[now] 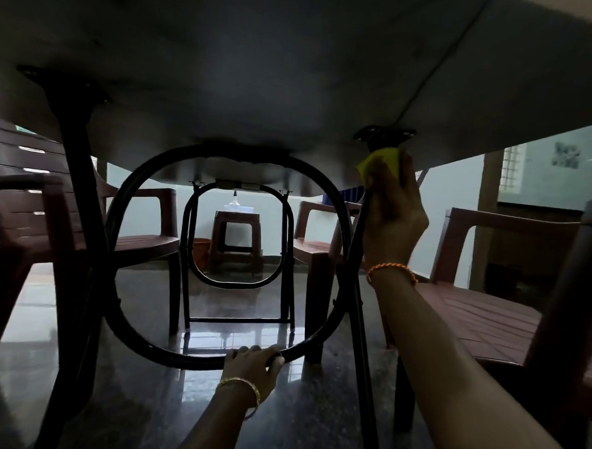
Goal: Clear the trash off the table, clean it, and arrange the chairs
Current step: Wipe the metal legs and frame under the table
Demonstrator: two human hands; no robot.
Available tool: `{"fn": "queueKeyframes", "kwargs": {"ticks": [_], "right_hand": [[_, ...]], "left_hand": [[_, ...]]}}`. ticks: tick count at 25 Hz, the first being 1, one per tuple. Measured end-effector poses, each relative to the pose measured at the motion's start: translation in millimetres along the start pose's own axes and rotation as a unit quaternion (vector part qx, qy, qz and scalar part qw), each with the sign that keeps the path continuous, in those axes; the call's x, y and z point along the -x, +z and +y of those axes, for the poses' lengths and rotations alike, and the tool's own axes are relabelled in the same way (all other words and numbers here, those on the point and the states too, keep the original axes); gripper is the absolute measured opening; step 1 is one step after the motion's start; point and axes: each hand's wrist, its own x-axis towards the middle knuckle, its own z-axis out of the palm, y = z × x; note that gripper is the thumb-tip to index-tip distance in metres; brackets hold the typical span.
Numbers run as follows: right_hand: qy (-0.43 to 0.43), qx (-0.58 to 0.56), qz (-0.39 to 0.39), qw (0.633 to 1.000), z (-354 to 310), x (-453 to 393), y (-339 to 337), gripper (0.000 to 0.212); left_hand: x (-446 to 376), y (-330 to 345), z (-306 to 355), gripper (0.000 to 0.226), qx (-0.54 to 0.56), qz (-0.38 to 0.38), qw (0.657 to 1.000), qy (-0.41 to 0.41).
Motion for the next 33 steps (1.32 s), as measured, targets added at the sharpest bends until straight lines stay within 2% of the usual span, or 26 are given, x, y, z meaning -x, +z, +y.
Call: {"fn": "queueKeyframes", "kwargs": {"ticks": [3,5,7,10,12,14,15,18,19,21,23,25,26,28,31,33], "right_hand": [[-0.004,-0.006,0.008,1.000,-3,9,4,0.052],[0.005,-0.020,0.002,1.000,-1,8,4,0.046],[0.051,-0.045,0.016,0.998,-2,6,5,0.036],[0.064,0.036,-0.014,0.997,-5,17,1,0.033],[0.093,0.044,-0.021,0.994,-4,26,-5,0.031],[0.091,0.089,-0.032,0.991,-4,33,-8,0.014],[0.079,0.113,-0.036,0.990,-4,38,-9,0.016],[0.118,0.102,-0.101,0.983,2,72,-15,0.026],[0.095,0.182,-0.134,0.970,6,89,-16,0.031],[0.025,0.342,-0.217,0.914,11,121,-18,0.046],[0.060,0.373,-0.273,0.885,12,138,-18,0.049],[0.119,0.373,-0.271,0.880,13,142,-11,0.041],[0.118,0.387,-0.271,0.873,13,145,-9,0.039],[0.077,0.443,-0.295,0.843,10,153,-6,0.040],[0.002,0.570,-0.339,0.748,3,163,-4,0.034],[0.018,0.565,-0.371,0.737,5,170,-1,0.027]], "left_hand": [[3,1,-1,0.042,0.000,-0.002,1.000,0.007],[3,3,-2,0.043,0.001,-0.005,1.000,0.007],[4,4,-2,0.043,-0.003,-0.004,1.000,0.005],[7,4,0,0.043,-0.001,-0.004,1.000,0.000],[7,2,1,0.042,0.000,-0.003,1.000,0.000],[7,1,2,0.041,-0.002,0.000,1.000,0.001],[6,1,2,0.041,-0.003,0.000,1.000,0.000],[5,1,2,0.043,-0.005,-0.007,1.000,0.000],[5,1,2,0.044,-0.003,-0.010,1.000,0.001],[5,1,1,0.046,-0.001,-0.015,1.000,0.001],[7,4,2,0.050,-0.020,-0.013,1.000,0.006],[11,6,1,0.054,-0.032,-0.003,0.999,0.017],[13,5,-1,0.056,-0.030,0.001,0.999,0.026],[15,0,-6,0.063,-0.024,0.005,0.998,0.051],[30,4,-12,0.074,-0.027,0.019,0.999,0.041],[48,14,-16,0.083,-0.041,0.026,0.999,-0.004]]}}
